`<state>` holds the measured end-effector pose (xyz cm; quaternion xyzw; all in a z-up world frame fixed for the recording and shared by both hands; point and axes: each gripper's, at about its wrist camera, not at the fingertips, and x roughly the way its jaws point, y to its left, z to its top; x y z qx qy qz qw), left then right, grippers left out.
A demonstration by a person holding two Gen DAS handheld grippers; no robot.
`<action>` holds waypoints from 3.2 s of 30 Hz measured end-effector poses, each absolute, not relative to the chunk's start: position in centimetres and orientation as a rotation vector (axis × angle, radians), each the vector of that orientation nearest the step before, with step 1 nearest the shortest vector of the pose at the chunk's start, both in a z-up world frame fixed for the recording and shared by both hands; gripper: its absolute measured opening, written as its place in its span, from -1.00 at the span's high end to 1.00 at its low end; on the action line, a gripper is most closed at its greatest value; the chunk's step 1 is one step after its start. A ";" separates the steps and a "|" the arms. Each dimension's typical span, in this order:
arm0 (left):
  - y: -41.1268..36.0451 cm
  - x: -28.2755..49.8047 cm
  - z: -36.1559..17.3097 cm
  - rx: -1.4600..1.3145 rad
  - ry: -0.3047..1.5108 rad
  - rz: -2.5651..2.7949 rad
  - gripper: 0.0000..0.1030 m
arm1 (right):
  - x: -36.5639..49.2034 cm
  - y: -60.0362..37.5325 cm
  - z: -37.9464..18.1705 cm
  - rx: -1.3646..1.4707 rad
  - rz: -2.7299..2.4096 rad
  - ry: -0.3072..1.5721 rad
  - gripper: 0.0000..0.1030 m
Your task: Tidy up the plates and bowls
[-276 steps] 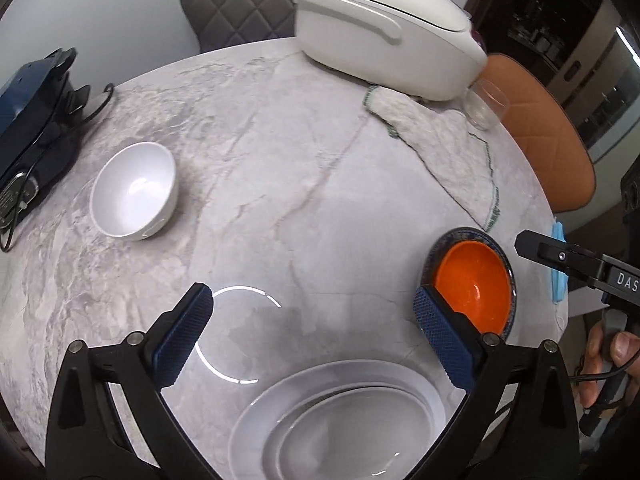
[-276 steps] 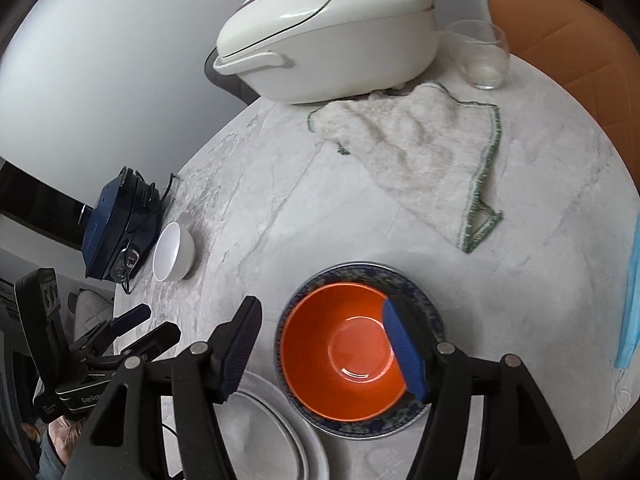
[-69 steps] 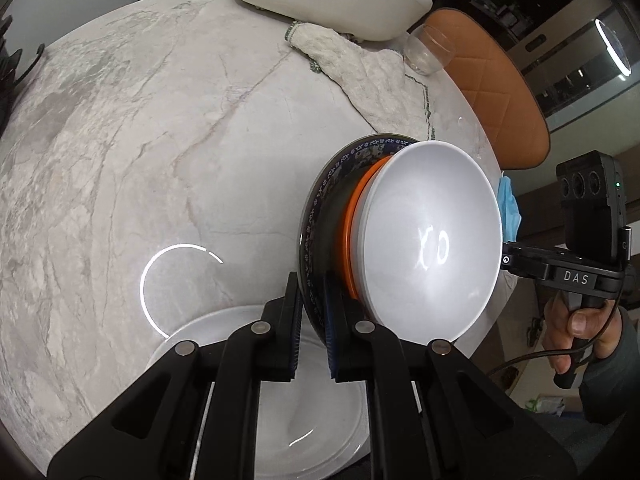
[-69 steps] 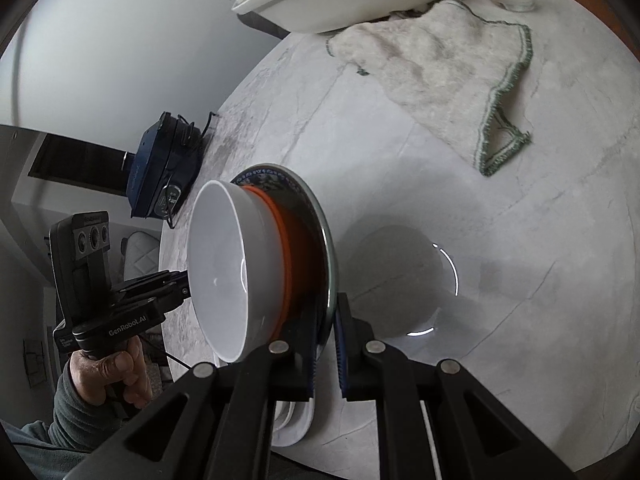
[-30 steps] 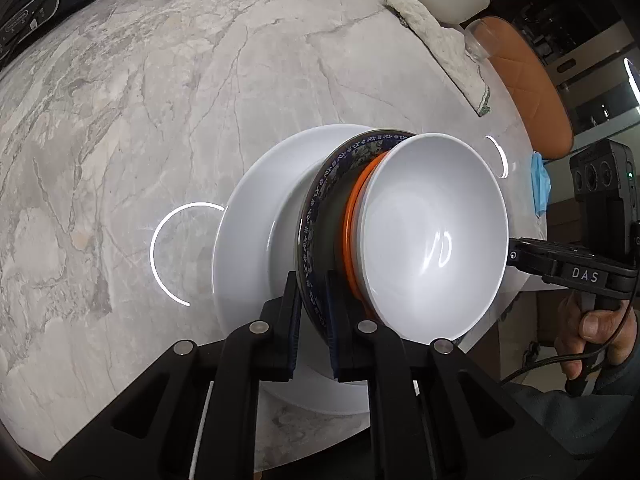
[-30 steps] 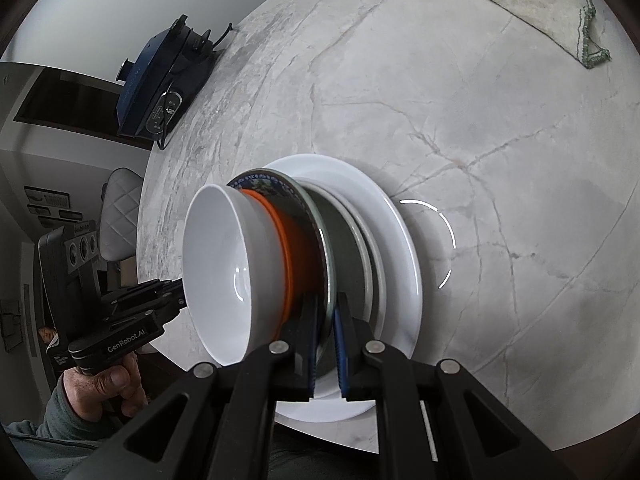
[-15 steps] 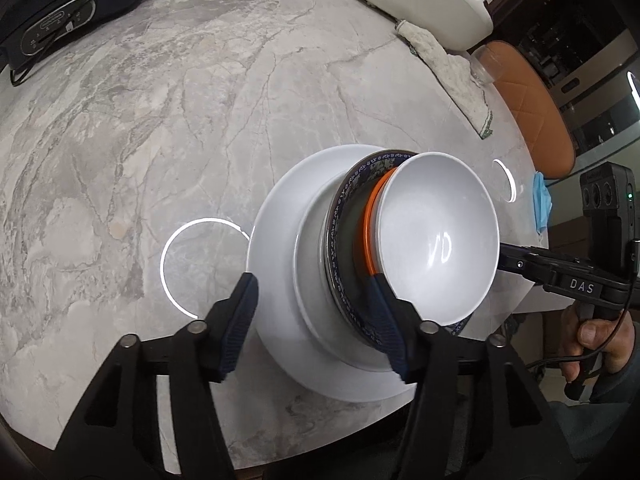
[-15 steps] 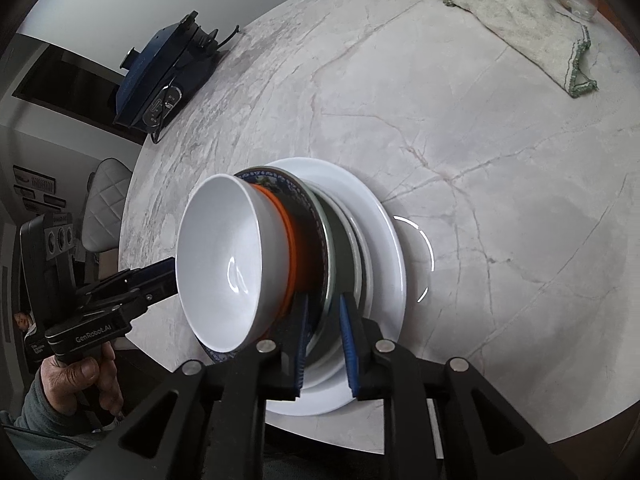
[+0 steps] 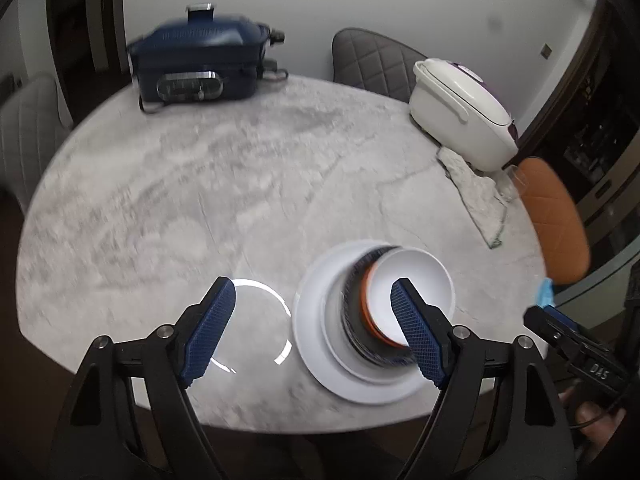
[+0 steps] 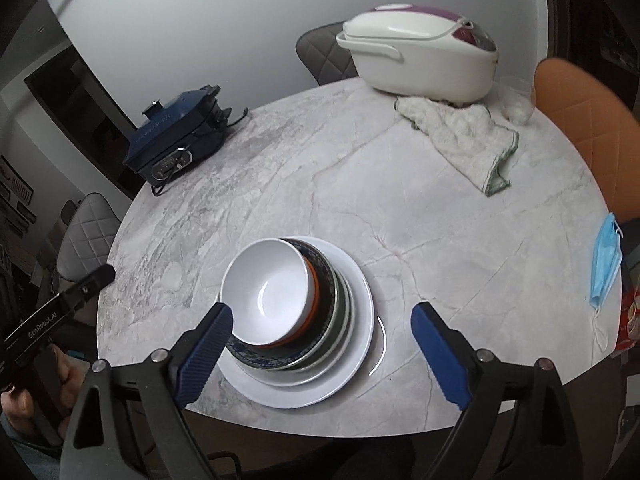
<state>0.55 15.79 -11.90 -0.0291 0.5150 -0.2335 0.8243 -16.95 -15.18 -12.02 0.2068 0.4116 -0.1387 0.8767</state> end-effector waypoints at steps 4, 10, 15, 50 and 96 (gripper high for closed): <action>15.4 -3.0 -11.5 -0.091 1.144 -0.584 -0.52 | -16.5 -14.1 -10.5 0.434 -0.256 0.836 -1.00; 13.6 -7.7 -9.2 -0.103 1.148 -0.683 -0.51 | -18.3 -12.4 -10.6 0.551 -0.174 0.843 -1.00; 11.5 -9.7 -8.9 -0.024 1.193 -0.640 -0.68 | -21.2 -12.3 -10.1 0.555 -0.130 0.861 -1.00; 9.7 -5.9 -9.5 0.111 1.105 -0.272 -0.68 | -16.2 -15.0 -8.0 0.215 -0.334 0.911 -1.00; 9.1 -4.9 -9.5 0.142 1.101 -0.314 -0.68 | -16.1 -15.0 -8.0 0.212 -0.341 0.921 -1.00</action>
